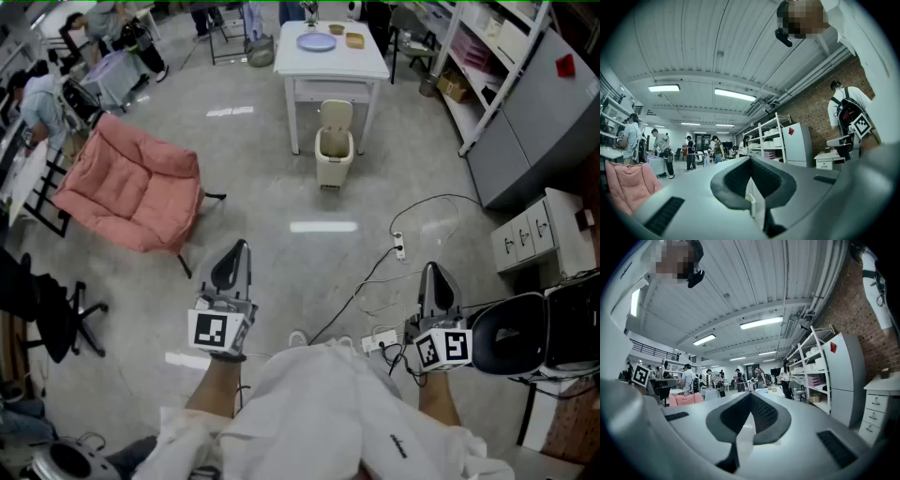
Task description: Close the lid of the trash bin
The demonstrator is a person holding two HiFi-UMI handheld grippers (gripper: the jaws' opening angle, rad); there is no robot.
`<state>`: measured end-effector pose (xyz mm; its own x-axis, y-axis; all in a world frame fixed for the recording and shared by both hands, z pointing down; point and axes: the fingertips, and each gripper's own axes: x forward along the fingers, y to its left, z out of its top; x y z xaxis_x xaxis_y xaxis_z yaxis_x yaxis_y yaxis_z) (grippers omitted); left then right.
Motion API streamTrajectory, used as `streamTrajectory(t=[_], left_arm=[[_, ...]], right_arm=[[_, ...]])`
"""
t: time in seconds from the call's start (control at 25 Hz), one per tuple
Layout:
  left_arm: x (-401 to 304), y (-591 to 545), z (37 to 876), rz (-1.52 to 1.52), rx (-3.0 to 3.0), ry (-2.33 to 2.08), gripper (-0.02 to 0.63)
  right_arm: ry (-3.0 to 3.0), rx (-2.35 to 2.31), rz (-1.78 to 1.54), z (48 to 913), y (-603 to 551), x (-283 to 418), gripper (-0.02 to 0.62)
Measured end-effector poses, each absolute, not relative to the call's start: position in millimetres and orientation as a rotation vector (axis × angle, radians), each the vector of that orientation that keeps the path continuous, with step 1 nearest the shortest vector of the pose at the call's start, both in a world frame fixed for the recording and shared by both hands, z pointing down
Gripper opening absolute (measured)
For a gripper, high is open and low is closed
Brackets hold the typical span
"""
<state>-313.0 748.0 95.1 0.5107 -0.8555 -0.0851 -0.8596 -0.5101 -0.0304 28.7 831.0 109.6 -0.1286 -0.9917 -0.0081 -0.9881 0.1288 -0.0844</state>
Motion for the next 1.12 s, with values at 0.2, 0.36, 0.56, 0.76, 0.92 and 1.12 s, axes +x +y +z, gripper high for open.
streamTrajectory(t=[0.2,0.36,0.56,0.76,0.92,1.12], left_arm=[[-318.2,745.9,101.1,0.025,-2.662,1.517,0.025],[-316.3,746.1,99.5,0.075,-2.685,1.499,0.025],[-322.6,741.5,102.0,0.058,-2.694,1.508,0.025],[-324.8,737.7,114.5,0.144,-2.830,1.413,0.039],[-319.6,732.9,118.8,0.168,-2.902,1.303,0.375],[-329.0,728.3,130.1,0.126,-2.937,1.278,0.453]], right_arm=[[2.316,-2.037,-0.097,114.2,831.3,25.0,0.017],[2.315,-2.037,-0.101,115.4,830.1,22.4,0.017],[2.324,-2.019,-0.127,120.3,826.2,19.4,0.017],[2.382,-1.990,-0.125,126.7,821.1,-0.8,0.109],[2.446,-1.941,-0.145,129.3,810.3,-22.1,0.397],[2.439,-2.006,-0.143,133.2,803.7,-39.4,0.494]])
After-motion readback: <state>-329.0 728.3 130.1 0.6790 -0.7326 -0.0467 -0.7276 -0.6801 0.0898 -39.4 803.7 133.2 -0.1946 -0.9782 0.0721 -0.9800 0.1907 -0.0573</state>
